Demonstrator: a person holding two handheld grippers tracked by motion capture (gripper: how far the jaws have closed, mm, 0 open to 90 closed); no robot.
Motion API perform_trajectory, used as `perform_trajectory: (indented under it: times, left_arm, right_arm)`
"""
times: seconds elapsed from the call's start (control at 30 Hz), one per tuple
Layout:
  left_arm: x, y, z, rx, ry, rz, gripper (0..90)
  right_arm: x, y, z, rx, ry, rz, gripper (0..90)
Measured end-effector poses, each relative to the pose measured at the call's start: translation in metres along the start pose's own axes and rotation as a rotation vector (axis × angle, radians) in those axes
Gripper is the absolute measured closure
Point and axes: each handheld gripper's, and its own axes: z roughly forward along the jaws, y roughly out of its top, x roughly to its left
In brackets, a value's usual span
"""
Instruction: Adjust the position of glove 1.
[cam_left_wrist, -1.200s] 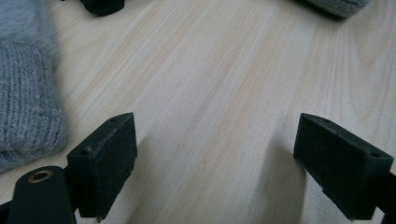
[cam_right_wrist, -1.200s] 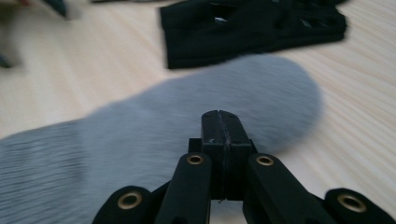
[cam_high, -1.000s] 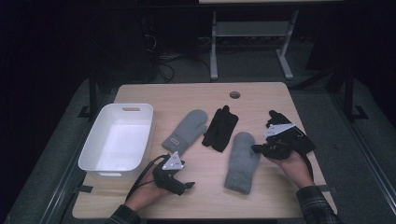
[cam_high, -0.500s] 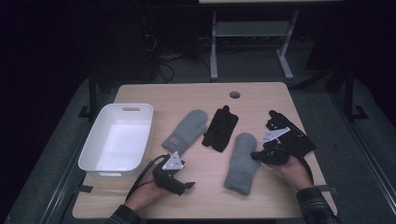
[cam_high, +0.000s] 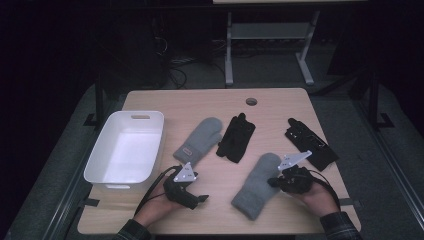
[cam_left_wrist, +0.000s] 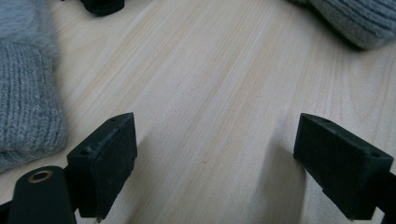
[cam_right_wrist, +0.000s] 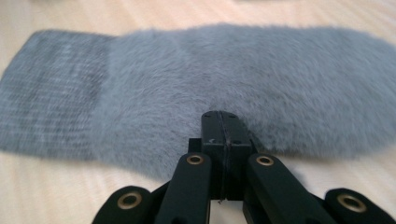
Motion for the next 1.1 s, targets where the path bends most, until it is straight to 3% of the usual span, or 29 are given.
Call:
perform_trajectory:
  times: [0.2,0.27,0.37,0.4,0.47,0.53,0.63,1.1]
  left_arm:
    - [0.000,0.000,0.000,0.001,0.000,0.000,12.4]
    - [0.000,0.000,0.000,0.002,0.000,0.000,12.4]
    - [0.000,0.000,0.000,0.002,0.000,0.000,12.4]
    - [0.000,0.000,0.000,0.001,0.000,0.000,12.4]
    - [0.000,0.000,0.000,0.002,0.000,0.001,12.4]
    - [0.000,0.000,0.000,0.001,0.000,0.001,12.4]
    - [0.000,0.000,0.000,0.001,0.000,0.000,12.4]
    - [0.000,0.000,0.000,0.001,0.000,-0.001,12.4]
  right_arm:
    - [0.019,-0.002,-0.001,0.004,0.041,-0.018,90.0]
    - [0.025,-0.001,-0.002,0.000,0.028,-0.040,90.0]
    - [0.030,0.001,-0.007,-0.034,0.031,-0.049,90.0]
    - [0.039,0.004,-0.009,-0.058,0.062,-0.063,90.0]
    - [0.044,0.005,-0.009,-0.061,0.077,-0.074,90.0]
    - [0.059,0.008,-0.001,-0.056,0.105,-0.113,90.0]
    - [0.066,0.012,0.006,-0.045,0.112,-0.128,90.0]
    - [0.072,0.045,0.043,-0.045,0.120,-0.187,90.0]
